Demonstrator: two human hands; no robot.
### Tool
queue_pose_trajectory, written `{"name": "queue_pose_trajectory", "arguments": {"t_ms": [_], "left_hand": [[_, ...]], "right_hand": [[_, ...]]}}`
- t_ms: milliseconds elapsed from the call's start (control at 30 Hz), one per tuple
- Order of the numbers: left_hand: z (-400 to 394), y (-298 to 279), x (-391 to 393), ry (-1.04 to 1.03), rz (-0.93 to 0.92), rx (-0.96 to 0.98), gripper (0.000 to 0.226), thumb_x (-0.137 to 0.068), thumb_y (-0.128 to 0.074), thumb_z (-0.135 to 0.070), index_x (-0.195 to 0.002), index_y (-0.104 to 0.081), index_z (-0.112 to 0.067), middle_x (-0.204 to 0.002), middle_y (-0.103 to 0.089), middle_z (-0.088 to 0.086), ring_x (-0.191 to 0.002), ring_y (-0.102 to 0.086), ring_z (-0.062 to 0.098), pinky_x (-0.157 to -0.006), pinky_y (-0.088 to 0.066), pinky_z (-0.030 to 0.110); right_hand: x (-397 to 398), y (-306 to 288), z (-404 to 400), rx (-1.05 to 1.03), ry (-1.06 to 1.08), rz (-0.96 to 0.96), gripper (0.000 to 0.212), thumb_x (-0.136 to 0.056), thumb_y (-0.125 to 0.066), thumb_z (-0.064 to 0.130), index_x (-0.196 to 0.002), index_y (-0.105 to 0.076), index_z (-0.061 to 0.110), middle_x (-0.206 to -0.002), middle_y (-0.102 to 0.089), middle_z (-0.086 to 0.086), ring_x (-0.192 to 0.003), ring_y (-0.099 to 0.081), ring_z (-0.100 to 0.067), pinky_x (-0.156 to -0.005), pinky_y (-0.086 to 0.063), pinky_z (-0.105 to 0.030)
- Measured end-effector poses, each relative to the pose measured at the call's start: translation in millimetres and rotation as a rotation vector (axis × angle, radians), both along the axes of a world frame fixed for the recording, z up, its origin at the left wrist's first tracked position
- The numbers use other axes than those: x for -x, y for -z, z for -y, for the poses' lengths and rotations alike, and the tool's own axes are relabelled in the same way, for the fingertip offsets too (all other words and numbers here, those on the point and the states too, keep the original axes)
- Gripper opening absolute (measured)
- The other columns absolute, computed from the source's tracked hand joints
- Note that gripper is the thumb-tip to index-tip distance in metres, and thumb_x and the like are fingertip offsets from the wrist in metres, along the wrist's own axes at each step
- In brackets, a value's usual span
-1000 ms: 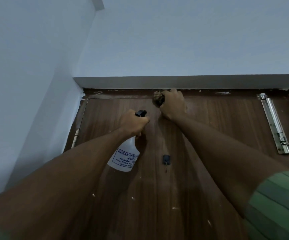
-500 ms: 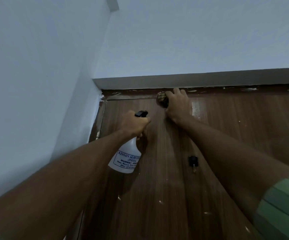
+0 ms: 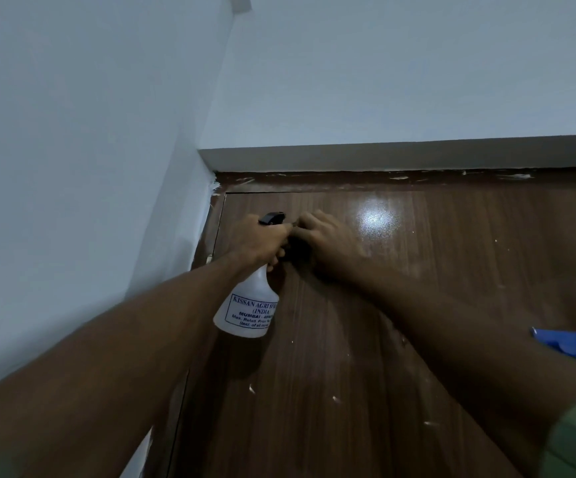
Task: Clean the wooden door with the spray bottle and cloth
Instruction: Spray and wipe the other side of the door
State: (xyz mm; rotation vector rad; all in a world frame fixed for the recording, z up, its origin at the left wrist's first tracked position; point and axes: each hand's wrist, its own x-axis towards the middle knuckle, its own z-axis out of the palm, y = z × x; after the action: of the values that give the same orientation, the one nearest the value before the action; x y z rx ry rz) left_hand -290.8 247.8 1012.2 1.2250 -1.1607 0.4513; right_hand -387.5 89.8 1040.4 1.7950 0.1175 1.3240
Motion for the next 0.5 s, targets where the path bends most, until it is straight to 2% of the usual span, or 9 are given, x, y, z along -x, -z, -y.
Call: {"name": "queue_pose_trajectory", "arguments": {"t_ms": [33, 100, 200, 233, 300, 367, 400, 500], "left_hand": [[-3, 0, -2, 0.003, 0.006, -0.005, 0.024, -0.105, -0.064, -0.03, -0.098, -0.069, -0.007, -0.068, -0.069, 0.007, -0.041, -0.056, 0.006, -0.041, -0.046, 0.019], [-8, -1, -6, 0.005, 0.01, -0.012, 0.022, -0.105, -0.064, -0.027, -0.099, -0.068, -0.006, -0.068, -0.069, 0.008, -0.04, -0.056, 0.007, -0.041, -0.045, 0.019], [-17, -6, -9, -0.026, 0.005, 0.017, 0.023, -0.104, -0.064, -0.023, -0.091, -0.068, -0.005, -0.066, -0.068, 0.009, -0.038, -0.054, 0.008, -0.04, -0.045, 0.021], [-20, -7, -10, -0.027, 0.004, 0.029, 0.023, -0.104, -0.064, -0.023, -0.089, -0.067, -0.005, -0.066, -0.068, 0.009, -0.039, -0.055, 0.009, -0.041, -0.045, 0.022], [-27, -7, -13, -0.018, -0.004, 0.046, 0.024, -0.104, -0.063, -0.023, -0.086, -0.068, -0.007, -0.065, -0.067, 0.008, -0.041, -0.055, 0.011, -0.043, -0.046, 0.024], [-31, -4, -15, -0.025, -0.009, 0.042, 0.026, -0.104, -0.062, -0.024, -0.084, -0.068, -0.008, -0.065, -0.068, 0.008, -0.042, -0.056, 0.012, -0.043, -0.046, 0.024], [-32, -2, -17, -0.034, -0.013, 0.037, 0.026, -0.104, -0.063, -0.024, -0.085, -0.068, -0.008, -0.066, -0.068, 0.009, -0.042, -0.056, 0.012, -0.043, -0.047, 0.024], [-36, 1, -24, -0.066, -0.04, 0.041, 0.022, -0.102, -0.065, -0.025, -0.09, -0.068, -0.006, -0.069, -0.071, 0.011, -0.044, -0.058, 0.013, -0.046, -0.048, 0.027]], "right_hand": [[1, -13, 1, -0.003, 0.039, 0.02, 0.057, -0.075, -0.085, 0.02, -0.129, -0.065, 0.02, -0.117, -0.063, -0.006, -0.105, -0.058, -0.028, -0.072, -0.043, -0.032], [1, -42, -3, -0.109, 0.082, 0.205, 0.059, -0.081, -0.08, 0.015, -0.135, -0.061, 0.024, -0.124, -0.061, -0.005, -0.112, -0.056, -0.029, -0.08, -0.05, -0.037], [-14, -50, -18, -0.312, 0.052, 0.41, 0.053, -0.09, -0.064, 0.008, -0.141, -0.058, 0.019, -0.129, -0.059, -0.008, -0.115, -0.052, -0.03, -0.089, -0.047, -0.041], [-20, -40, -21, -0.306, 0.025, 0.41, 0.051, -0.09, -0.06, 0.01, -0.141, -0.057, 0.016, -0.131, -0.059, -0.009, -0.115, -0.052, -0.031, -0.09, -0.047, -0.041], [-31, -11, -19, -0.145, -0.014, 0.249, 0.049, -0.09, -0.052, 0.022, -0.138, -0.058, 0.012, -0.129, -0.06, -0.012, -0.113, -0.054, -0.034, -0.088, -0.048, -0.044], [-34, 3, -6, 0.077, 0.038, 0.05, 0.051, -0.088, -0.064, 0.034, -0.135, -0.06, 0.014, -0.127, -0.062, -0.01, -0.11, -0.057, -0.032, -0.087, -0.051, -0.044], [-32, -3, -4, 0.137, 0.076, 0.018, 0.053, -0.086, -0.071, 0.034, -0.136, -0.06, 0.016, -0.127, -0.063, -0.008, -0.11, -0.058, -0.03, -0.087, -0.052, -0.042], [-30, -42, -23, 0.004, 0.1, 0.189, 0.054, -0.087, -0.077, 0.022, -0.139, -0.06, 0.021, -0.13, -0.063, -0.005, -0.114, -0.058, -0.029, -0.09, -0.051, -0.04]]}}
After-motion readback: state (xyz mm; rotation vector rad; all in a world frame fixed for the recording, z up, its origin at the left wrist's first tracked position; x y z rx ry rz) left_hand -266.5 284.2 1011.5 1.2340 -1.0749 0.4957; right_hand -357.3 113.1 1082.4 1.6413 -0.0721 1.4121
